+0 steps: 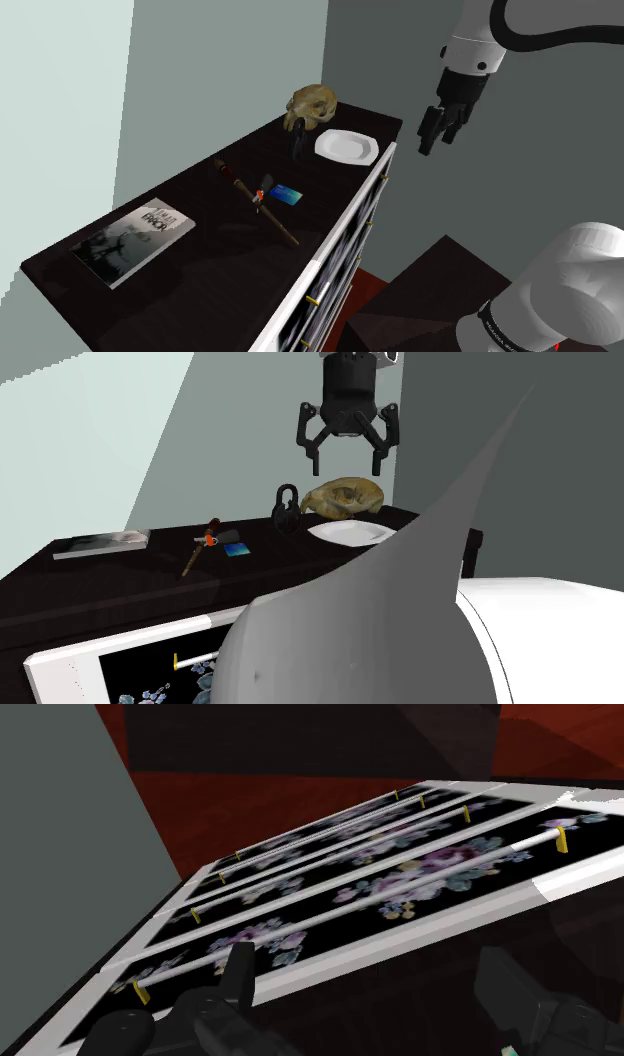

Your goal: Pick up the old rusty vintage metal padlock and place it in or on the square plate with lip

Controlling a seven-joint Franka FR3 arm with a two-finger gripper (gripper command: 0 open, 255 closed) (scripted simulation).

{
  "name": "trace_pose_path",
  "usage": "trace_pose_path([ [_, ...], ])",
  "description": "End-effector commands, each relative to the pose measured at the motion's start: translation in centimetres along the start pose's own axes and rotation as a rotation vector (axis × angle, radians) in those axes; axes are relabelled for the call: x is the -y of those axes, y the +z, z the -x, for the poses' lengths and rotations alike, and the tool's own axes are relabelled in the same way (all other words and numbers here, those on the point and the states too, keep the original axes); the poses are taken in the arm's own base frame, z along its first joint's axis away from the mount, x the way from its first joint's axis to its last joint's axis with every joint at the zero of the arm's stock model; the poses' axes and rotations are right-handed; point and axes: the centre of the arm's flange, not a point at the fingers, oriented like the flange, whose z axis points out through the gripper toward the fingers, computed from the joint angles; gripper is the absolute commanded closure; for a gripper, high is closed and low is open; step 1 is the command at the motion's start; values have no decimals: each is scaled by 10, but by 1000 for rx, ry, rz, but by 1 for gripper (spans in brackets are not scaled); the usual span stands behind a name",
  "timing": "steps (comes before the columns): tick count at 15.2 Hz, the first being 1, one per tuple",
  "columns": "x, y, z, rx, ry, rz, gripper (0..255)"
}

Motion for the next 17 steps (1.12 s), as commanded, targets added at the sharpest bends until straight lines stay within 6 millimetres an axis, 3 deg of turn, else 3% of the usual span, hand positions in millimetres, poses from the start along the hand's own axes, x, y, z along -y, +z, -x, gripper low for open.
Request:
trace_pose_path([
  [1,0,0,0,0,0,0,0],
  [17,51,22,-195,-58,-156,16,0],
])
